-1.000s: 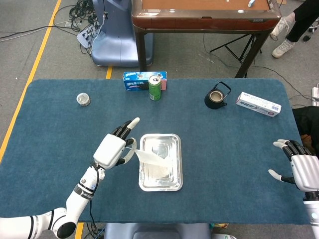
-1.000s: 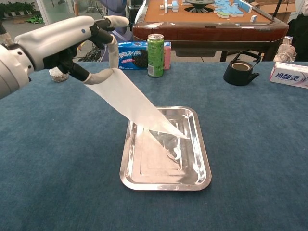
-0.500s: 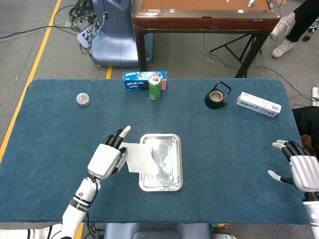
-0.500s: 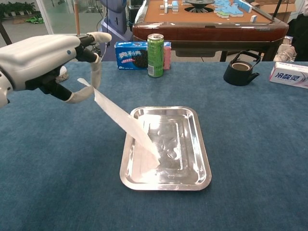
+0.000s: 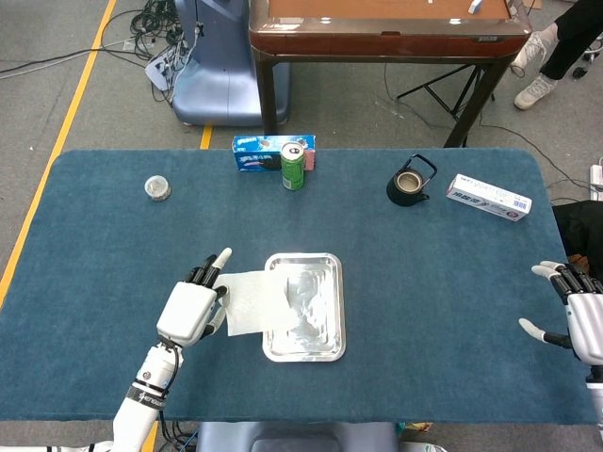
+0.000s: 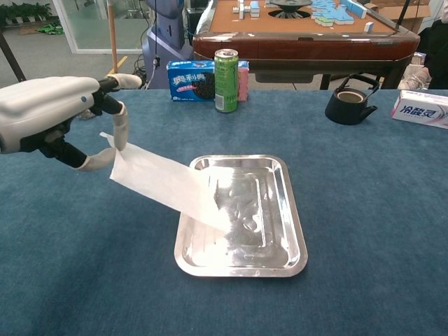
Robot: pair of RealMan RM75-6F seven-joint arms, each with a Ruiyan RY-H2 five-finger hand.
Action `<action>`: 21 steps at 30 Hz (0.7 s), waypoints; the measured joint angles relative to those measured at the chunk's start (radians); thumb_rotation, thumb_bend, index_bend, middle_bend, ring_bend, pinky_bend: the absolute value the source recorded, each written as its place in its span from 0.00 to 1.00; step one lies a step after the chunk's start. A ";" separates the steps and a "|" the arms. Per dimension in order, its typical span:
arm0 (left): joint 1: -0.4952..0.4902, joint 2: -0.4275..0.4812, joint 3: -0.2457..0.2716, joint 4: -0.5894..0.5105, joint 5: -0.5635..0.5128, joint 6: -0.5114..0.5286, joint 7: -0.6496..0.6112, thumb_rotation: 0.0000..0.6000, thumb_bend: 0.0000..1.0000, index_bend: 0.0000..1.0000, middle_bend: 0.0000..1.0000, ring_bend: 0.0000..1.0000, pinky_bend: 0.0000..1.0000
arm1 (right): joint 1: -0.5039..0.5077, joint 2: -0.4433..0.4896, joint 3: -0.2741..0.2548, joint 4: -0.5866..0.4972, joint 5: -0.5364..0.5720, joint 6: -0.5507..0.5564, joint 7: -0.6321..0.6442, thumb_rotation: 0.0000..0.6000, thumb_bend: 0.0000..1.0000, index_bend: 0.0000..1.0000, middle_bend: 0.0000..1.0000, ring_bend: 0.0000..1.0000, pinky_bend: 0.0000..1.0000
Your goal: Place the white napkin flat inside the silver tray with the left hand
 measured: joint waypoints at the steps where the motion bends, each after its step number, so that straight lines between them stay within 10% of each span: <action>1: 0.001 0.001 0.004 -0.001 0.004 -0.001 -0.001 1.00 0.55 0.62 0.00 0.00 0.20 | -0.001 0.001 0.001 0.000 0.001 0.001 0.003 1.00 0.07 0.26 0.24 0.17 0.26; 21: 0.019 0.071 0.088 -0.052 0.091 -0.060 0.001 1.00 0.54 0.62 0.00 0.00 0.20 | -0.016 0.014 0.009 0.003 -0.001 0.024 0.036 1.00 0.07 0.26 0.24 0.17 0.26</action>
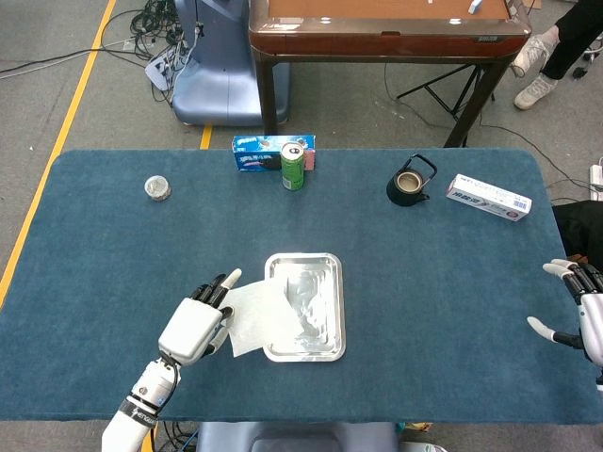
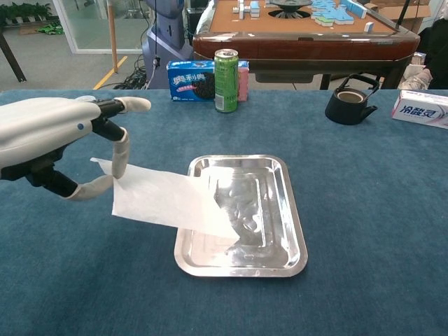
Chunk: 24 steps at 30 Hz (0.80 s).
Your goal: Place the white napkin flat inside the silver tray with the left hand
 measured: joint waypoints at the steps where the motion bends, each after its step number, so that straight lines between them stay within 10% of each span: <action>1: 0.000 0.004 0.004 -0.001 0.005 -0.005 0.001 1.00 0.54 0.62 0.00 0.00 0.20 | 0.000 0.000 0.000 0.000 0.000 -0.001 0.000 1.00 0.07 0.26 0.24 0.17 0.26; 24: -0.073 0.073 0.041 0.074 0.114 -0.200 -0.100 1.00 0.50 0.64 0.00 0.00 0.16 | 0.009 -0.006 0.006 0.003 0.018 -0.026 -0.012 1.00 0.07 0.26 0.24 0.17 0.26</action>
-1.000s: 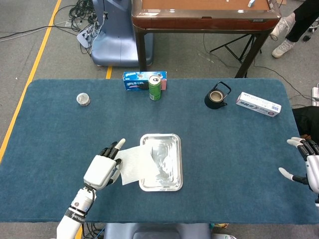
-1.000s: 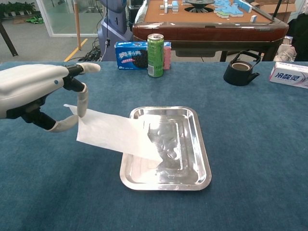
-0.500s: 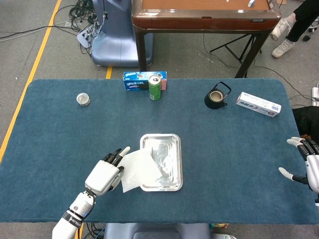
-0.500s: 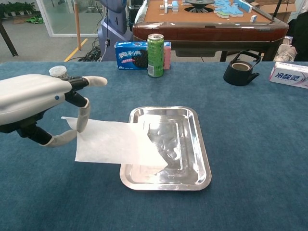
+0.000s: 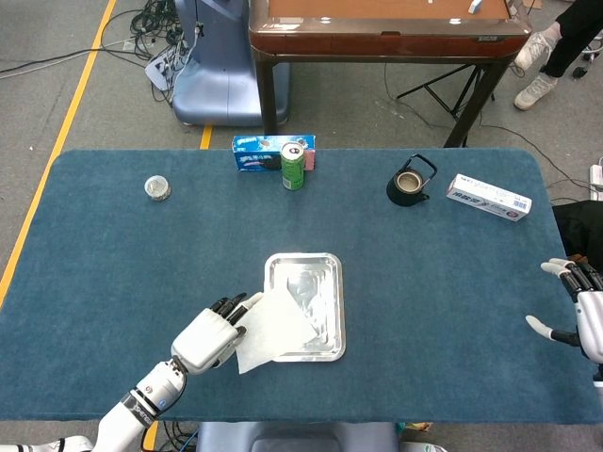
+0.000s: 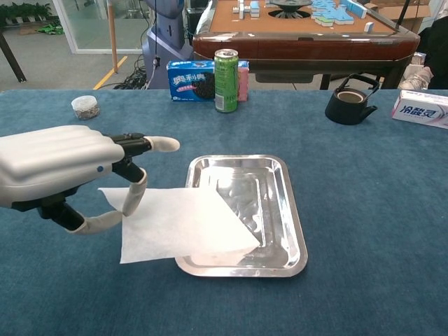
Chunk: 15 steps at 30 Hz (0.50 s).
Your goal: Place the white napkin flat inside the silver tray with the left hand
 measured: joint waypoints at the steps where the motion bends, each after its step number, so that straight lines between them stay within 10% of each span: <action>1: -0.001 -0.001 0.000 0.005 0.010 0.000 -0.013 1.00 0.50 0.64 0.00 0.00 0.16 | -0.001 0.000 0.000 0.000 -0.001 0.001 0.001 1.00 0.07 0.26 0.24 0.17 0.26; 15: 0.031 -0.082 -0.036 -0.007 -0.113 0.051 0.100 1.00 0.50 0.66 0.00 0.00 0.16 | -0.013 0.011 0.000 -0.002 -0.014 0.024 0.027 1.00 0.07 0.26 0.24 0.17 0.26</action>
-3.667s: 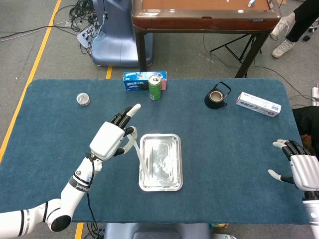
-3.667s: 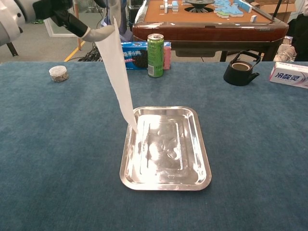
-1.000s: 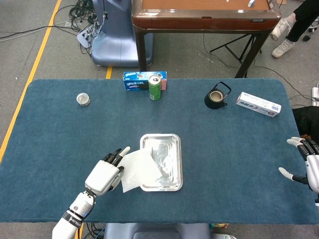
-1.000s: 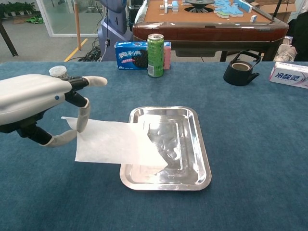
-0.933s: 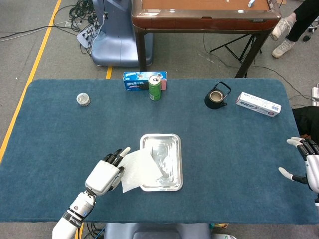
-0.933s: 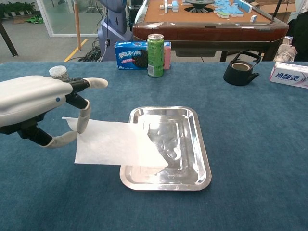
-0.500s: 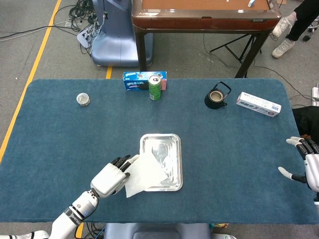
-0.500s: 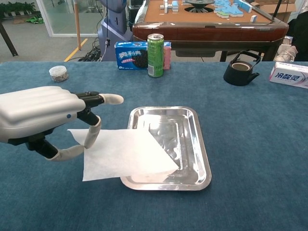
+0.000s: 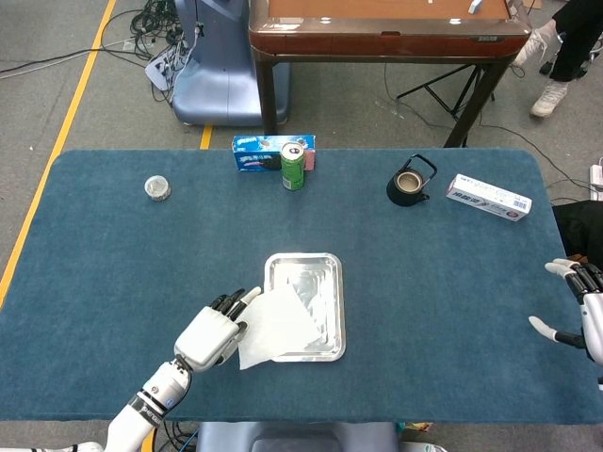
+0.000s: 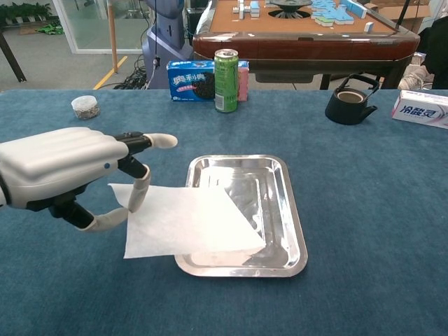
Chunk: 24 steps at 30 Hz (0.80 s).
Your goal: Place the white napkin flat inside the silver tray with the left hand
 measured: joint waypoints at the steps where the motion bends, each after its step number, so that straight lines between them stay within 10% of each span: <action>1: 0.000 -0.007 -0.007 -0.002 -0.019 0.003 0.013 1.00 0.50 0.66 0.00 0.00 0.16 | 0.000 0.000 0.000 0.001 0.000 0.000 0.002 1.00 0.07 0.26 0.24 0.17 0.26; 24: -0.007 -0.076 0.017 -0.075 -0.112 0.047 0.181 1.00 0.50 0.66 0.04 0.00 0.17 | -0.006 0.007 0.005 0.002 0.000 0.009 0.019 1.00 0.07 0.26 0.24 0.17 0.26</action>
